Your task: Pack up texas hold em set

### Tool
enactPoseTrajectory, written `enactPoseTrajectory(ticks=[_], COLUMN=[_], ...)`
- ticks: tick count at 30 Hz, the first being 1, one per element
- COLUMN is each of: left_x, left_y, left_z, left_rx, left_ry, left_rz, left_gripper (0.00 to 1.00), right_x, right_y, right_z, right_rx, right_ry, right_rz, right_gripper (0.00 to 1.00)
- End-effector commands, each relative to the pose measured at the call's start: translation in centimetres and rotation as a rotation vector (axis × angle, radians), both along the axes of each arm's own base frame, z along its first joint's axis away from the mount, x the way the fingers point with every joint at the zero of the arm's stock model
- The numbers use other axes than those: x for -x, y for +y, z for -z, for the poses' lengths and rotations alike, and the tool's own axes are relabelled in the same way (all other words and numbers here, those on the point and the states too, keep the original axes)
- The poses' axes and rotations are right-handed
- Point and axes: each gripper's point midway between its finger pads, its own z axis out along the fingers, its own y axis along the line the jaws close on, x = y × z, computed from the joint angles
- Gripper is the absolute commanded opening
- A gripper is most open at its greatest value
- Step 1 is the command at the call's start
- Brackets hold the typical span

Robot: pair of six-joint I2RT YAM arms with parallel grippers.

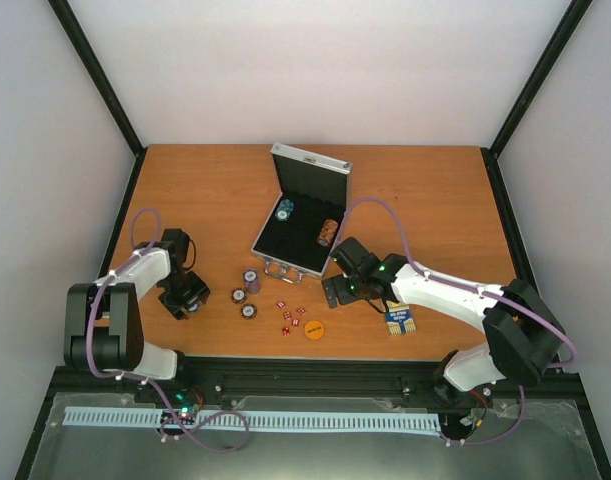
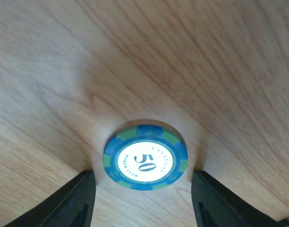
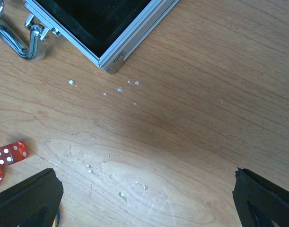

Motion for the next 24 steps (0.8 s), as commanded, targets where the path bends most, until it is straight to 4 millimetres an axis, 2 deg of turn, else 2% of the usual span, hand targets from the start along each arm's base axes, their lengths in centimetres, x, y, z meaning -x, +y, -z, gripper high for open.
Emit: enactPoseTrajectory(ticks=[1,5,13,24], left_x=[-2.1,-2.6,-2.8,-2.6], left_y=[0.5,0.9,1.2,1.6], left_z=[0.9,0.6,1.0,1.6], left_rx=[-0.021,-0.044,-0.061,-0.081], left_ry=[-0.06,-0.065,-0.056,-0.052], left_rz=[0.039,0.058,0.074,0.082], left_gripper=[0.6,0.63,0.61,0.37], right_x=[-0.2,-0.3,-0.2,-0.1], right_y=[-0.2,-0.1,-0.2,-0.4], right_z=[0.6,0.7,1.0,1.1], right_rx=[0.006,0.005,0.008,0.009], right_ry=[0.006,0.011,0.016,0.016], right_rz=[0.017,0.016,0.018,0.022], right_gripper=[1.0,1.0,1.0,1.0])
